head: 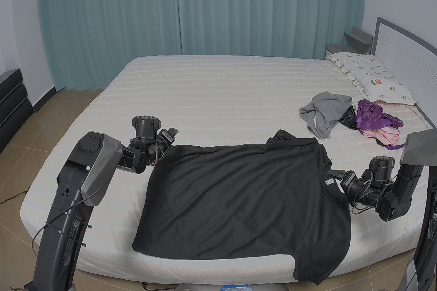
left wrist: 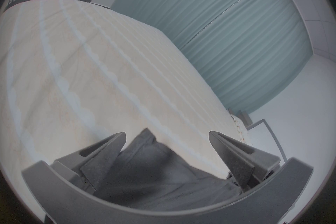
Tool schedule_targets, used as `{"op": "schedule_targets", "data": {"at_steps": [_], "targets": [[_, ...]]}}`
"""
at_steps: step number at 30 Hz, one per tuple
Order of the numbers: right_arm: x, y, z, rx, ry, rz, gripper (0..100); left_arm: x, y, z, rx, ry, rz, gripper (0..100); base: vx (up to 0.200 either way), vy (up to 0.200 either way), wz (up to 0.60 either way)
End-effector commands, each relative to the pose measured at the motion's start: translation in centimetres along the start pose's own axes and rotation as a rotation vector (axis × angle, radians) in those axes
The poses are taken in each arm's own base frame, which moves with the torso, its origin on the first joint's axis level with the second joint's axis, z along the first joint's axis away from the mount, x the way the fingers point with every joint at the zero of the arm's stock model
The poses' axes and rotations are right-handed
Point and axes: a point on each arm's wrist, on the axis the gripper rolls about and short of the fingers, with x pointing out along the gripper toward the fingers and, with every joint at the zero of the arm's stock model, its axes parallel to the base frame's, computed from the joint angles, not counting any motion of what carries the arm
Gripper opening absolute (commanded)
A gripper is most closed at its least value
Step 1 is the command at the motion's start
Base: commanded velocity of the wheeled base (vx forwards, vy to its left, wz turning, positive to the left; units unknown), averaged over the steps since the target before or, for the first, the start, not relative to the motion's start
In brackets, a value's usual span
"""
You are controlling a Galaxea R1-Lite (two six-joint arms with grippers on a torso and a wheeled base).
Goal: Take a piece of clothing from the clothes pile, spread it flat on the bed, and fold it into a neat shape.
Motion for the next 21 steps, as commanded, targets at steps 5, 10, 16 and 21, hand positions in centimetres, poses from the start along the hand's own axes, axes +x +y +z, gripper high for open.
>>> {"op": "schedule_targets", "data": {"at_steps": [5,10,16,21], "targets": [[0.23,-0.01,-0.26,-0.002,0.009,0.001,100,1.21,1.30,-1.50,0.038,0.034,0.026,100,0.000,0.000,0.00],[0.30,0.04,-0.33,-0.003,0.011,0.003,100,1.42,1.67,-1.80,0.064,0.038,0.035,100,0.000,0.000,0.00],[0.39,0.32,-0.74,-0.011,0.023,0.008,100,1.48,1.72,-1.94,0.067,0.040,0.035,100,0.000,0.000,0.00],[0.41,0.41,-0.65,-0.012,0.020,0.013,100,1.45,1.65,-1.87,0.067,0.035,0.036,0,0.000,0.000,0.00]]}}
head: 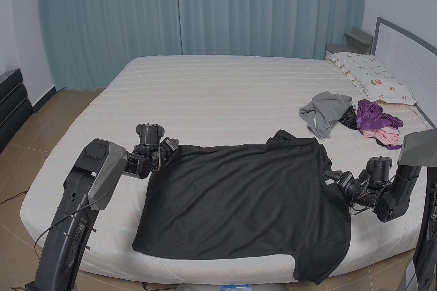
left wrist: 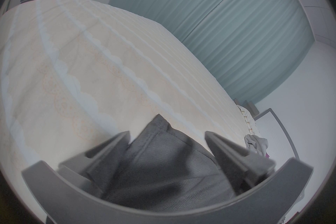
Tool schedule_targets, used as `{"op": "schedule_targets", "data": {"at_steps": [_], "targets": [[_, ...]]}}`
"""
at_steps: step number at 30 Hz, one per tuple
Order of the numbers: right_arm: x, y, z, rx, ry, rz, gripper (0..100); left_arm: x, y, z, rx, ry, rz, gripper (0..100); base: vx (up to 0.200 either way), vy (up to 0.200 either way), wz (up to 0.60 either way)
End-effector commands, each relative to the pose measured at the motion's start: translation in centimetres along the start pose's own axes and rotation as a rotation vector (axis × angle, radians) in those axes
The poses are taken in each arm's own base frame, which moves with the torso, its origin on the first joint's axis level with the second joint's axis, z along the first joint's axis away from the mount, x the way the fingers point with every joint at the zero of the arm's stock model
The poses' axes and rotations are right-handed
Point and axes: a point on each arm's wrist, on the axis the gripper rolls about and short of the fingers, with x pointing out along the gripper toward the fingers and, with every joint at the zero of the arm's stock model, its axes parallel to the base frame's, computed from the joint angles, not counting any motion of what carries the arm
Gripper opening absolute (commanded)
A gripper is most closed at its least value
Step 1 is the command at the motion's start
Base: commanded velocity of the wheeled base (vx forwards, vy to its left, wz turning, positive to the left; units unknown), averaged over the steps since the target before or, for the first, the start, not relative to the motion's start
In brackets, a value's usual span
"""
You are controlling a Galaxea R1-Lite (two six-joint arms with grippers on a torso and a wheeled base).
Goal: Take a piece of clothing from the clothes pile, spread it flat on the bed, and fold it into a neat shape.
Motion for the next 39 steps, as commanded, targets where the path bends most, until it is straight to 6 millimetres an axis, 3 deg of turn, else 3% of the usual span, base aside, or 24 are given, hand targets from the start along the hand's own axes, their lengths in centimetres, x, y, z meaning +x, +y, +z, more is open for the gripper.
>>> {"op": "schedule_targets", "data": {"at_steps": [1,16,39], "targets": [[0.0,0.0,0.0,-0.001,0.000,0.001,100,0.1,0.1,-0.1,0.000,0.000,0.000,0,0.000,0.000,0.00],[-0.2,-0.1,-0.1,-0.007,-0.014,0.006,100,0.2,0.3,1.2,-0.016,-0.181,0.017,0,0.000,0.000,0.00],[-0.4,-0.1,-0.2,-0.015,-0.031,0.020,100,0.4,1.3,1.6,-0.006,-0.231,0.066,0,0.000,0.000,0.00]]}}
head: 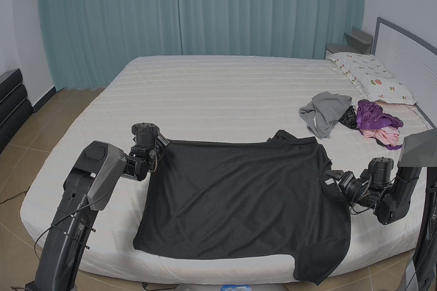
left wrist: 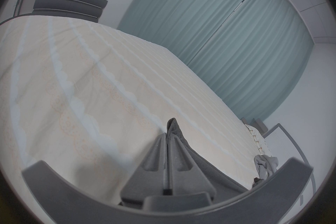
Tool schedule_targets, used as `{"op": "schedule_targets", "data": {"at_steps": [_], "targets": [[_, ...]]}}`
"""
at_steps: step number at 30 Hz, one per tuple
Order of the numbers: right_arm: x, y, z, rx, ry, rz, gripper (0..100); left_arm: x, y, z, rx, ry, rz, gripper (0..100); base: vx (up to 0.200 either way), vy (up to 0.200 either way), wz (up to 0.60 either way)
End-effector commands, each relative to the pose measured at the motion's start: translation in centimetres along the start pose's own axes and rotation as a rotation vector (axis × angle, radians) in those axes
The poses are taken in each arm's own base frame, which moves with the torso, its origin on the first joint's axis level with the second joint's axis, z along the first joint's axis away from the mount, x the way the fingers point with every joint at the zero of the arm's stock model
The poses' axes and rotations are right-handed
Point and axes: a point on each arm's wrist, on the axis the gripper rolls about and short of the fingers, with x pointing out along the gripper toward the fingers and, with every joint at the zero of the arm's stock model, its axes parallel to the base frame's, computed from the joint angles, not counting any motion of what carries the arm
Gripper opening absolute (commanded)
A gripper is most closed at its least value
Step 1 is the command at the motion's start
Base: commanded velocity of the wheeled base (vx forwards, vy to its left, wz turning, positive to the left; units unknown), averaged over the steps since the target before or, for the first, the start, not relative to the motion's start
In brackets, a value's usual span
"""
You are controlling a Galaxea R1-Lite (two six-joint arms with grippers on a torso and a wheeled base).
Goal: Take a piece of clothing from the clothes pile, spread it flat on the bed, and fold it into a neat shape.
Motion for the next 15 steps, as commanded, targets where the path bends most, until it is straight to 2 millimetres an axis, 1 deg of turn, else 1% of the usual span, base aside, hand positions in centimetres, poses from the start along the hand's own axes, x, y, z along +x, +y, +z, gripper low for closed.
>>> {"op": "schedule_targets", "data": {"at_steps": [1,15], "targets": [[0.0,-0.1,0.0,0.001,-0.001,-0.002,100,0.1,0.2,0.0,-0.001,-0.001,0.004,0,0.000,0.000,0.00],[-0.2,-0.2,-0.2,-0.005,-0.008,0.007,100,0.3,1.3,1.1,-0.010,-0.018,0.023,0,0.000,0.000,0.00]]}}
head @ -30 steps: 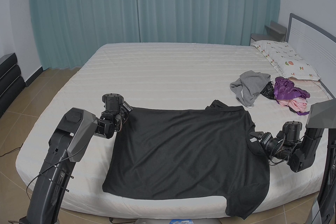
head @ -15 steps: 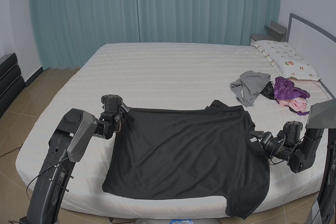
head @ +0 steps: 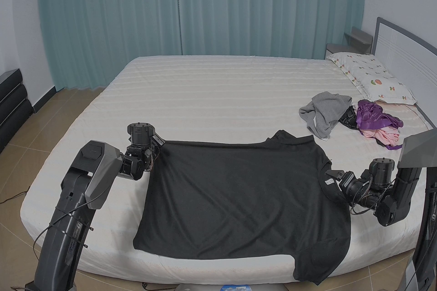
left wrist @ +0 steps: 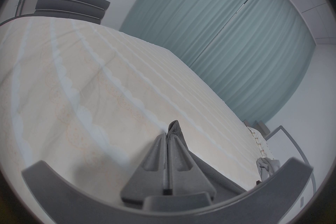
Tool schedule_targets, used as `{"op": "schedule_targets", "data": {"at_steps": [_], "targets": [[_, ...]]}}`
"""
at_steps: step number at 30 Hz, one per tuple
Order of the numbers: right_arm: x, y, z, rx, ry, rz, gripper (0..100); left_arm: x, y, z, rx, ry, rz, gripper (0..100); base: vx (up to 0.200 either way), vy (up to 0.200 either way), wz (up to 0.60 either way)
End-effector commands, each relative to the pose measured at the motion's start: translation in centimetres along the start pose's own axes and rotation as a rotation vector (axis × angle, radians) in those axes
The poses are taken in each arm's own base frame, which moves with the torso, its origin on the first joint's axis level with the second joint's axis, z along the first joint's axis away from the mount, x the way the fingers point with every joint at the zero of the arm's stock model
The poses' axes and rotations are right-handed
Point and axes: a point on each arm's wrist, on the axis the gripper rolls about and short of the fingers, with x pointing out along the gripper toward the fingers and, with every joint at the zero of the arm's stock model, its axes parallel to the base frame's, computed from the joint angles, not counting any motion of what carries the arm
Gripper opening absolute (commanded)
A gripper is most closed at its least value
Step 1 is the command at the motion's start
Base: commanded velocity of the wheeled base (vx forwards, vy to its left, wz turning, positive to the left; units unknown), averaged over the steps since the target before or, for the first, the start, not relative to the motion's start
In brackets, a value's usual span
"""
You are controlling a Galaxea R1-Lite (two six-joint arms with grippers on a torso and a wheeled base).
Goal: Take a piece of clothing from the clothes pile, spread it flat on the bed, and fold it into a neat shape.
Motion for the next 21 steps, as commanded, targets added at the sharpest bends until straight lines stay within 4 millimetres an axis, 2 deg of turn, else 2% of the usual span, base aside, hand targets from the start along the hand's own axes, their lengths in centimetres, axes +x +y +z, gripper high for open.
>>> {"op": "schedule_targets", "data": {"at_steps": [1,17,18,21], "targets": [[-0.06,-0.21,-0.17,0.001,0.003,-0.004,100,0.07,0.21,0.13,-0.003,-0.001,0.003,0,0.000,0.000,0.00],[-0.15,-0.17,-0.16,-0.002,-0.001,0.000,100,0.13,0.47,0.31,0.008,0.007,0.004,0,0.000,0.000,0.00],[-0.19,-0.15,-0.16,-0.002,-0.001,0.000,100,0.13,0.47,0.31,0.008,0.008,0.003,100,0.000,0.000,0.00],[-0.24,-0.07,-0.17,-0.004,-0.001,0.002,100,0.11,0.41,0.25,0.009,0.009,0.002,100,0.000,0.000,0.00]]}}
